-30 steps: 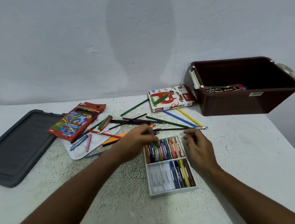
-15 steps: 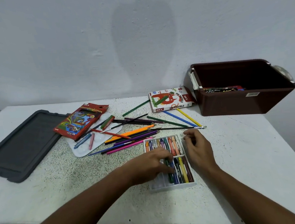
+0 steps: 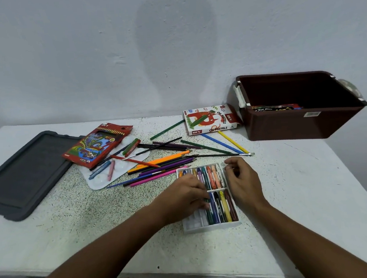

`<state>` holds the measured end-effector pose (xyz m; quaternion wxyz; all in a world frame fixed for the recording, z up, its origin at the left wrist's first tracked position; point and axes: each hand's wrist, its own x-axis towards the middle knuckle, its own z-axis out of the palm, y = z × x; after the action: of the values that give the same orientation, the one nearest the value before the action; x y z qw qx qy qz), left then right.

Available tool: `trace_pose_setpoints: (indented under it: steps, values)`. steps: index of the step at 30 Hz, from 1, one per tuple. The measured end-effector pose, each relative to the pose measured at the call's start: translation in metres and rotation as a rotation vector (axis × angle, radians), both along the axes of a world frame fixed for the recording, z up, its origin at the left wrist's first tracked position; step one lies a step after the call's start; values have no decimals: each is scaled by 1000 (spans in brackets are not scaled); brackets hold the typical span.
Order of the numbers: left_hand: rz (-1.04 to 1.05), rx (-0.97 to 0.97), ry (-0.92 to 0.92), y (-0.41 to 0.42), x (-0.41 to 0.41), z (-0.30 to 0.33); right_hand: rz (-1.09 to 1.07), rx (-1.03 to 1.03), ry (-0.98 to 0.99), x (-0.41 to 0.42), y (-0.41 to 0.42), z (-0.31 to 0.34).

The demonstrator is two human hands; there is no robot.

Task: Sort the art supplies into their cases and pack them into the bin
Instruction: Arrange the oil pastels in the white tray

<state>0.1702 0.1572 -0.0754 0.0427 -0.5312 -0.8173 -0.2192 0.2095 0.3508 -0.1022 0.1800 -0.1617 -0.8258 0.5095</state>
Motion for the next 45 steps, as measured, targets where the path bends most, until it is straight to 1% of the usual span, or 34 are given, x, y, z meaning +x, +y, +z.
trace_pose_setpoints:
  steps: [3, 8, 10, 11, 13, 15, 17, 19, 22, 25, 28, 31, 33, 36, 40, 42, 43, 45]
  values:
    - [-18, 6, 6, 1, -1, 1, 25, 32, -12, -1, -1, -1]
    - [19, -49, 7, 1, -11, -3, 55, 80, -43, -3, -1, -1]
    - [28, -44, -25, 0, -15, -4, 54, 73, -46, -3, -1, -1]
    - [70, -30, -61, -2, -19, -4, 56, 42, -40, -3, 0, -1]
    - [237, 39, -106, -9, -32, -3, 51, -50, -20, -2, 2, -1]
    - [450, 118, -49, -22, -54, -5, 25, -158, -4, -2, 4, 0]
    - [678, 114, -13, -39, -78, -3, 12, -252, 22, -3, 6, 2]
    - [843, 78, -7, -61, -104, -3, 17, -318, 51, -3, 5, 5]
    - [989, 11, 10, -87, -137, -5, 17, -414, 76, -6, 6, 6]
    - [1069, -97, -10, -98, -158, -4, 35, -492, 79, -11, 10, 2]
    - [1075, -236, -30, -97, -166, -4, 28, -494, 83, -13, 13, -1]
    - [1091, -297, -42, -93, -170, -5, 20, -479, 96, -13, 13, 0]
    - [1117, -291, -56, -91, -171, -4, 22, -470, 99, -12, 13, 3]
    - [1124, -221, -97, -91, -171, -3, 23, -486, 100, -11, 14, 5]
    - [1093, -93, -3, -94, -166, 2, 32, -518, 106, -11, 16, 7]
    - [993, 33, 10, -89, -159, 8, 36, -520, 105, -11, 16, 6]
    - [896, 77, 26, -83, -151, 13, 37, -519, 103, -10, 16, 7]
    - [654, 107, 34, -62, -127, 22, 40, -520, 102, -9, 15, 7]
